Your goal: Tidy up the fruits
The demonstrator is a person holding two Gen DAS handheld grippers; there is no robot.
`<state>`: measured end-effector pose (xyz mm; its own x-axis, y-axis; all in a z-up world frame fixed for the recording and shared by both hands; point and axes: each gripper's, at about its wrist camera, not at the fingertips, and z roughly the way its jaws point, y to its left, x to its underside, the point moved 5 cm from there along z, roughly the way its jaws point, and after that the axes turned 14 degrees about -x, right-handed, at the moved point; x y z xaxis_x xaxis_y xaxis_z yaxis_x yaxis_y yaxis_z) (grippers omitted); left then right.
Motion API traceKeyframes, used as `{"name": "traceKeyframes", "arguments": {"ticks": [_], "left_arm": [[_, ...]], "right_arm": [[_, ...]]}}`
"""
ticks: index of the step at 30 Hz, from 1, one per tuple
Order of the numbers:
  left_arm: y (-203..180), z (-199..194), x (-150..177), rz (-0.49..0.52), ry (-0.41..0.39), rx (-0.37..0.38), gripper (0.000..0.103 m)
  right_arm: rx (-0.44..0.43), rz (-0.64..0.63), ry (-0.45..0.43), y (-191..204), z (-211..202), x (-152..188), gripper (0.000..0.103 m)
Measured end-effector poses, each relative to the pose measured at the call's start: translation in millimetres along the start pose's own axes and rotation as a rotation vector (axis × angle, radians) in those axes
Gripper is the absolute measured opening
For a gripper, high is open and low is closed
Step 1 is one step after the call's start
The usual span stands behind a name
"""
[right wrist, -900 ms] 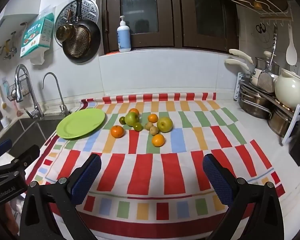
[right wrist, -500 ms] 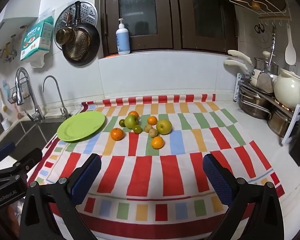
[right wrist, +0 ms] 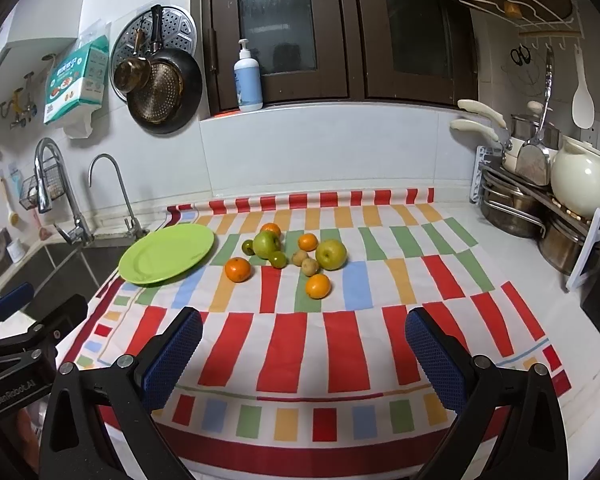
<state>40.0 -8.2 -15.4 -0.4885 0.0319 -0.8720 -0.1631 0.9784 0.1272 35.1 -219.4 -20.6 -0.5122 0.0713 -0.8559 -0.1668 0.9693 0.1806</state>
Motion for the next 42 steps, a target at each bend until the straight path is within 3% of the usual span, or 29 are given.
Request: {"name": "traceKeyframes", "arguments": {"ticks": [42], "left_arm": [[-1.3, -10.6, -10.8, 0.008, -0.044, 0.004, 0.103]], "right_arm": [[0.001, -0.019, -0.022, -0.5, -6.2, -7.1, 0.102]]}}
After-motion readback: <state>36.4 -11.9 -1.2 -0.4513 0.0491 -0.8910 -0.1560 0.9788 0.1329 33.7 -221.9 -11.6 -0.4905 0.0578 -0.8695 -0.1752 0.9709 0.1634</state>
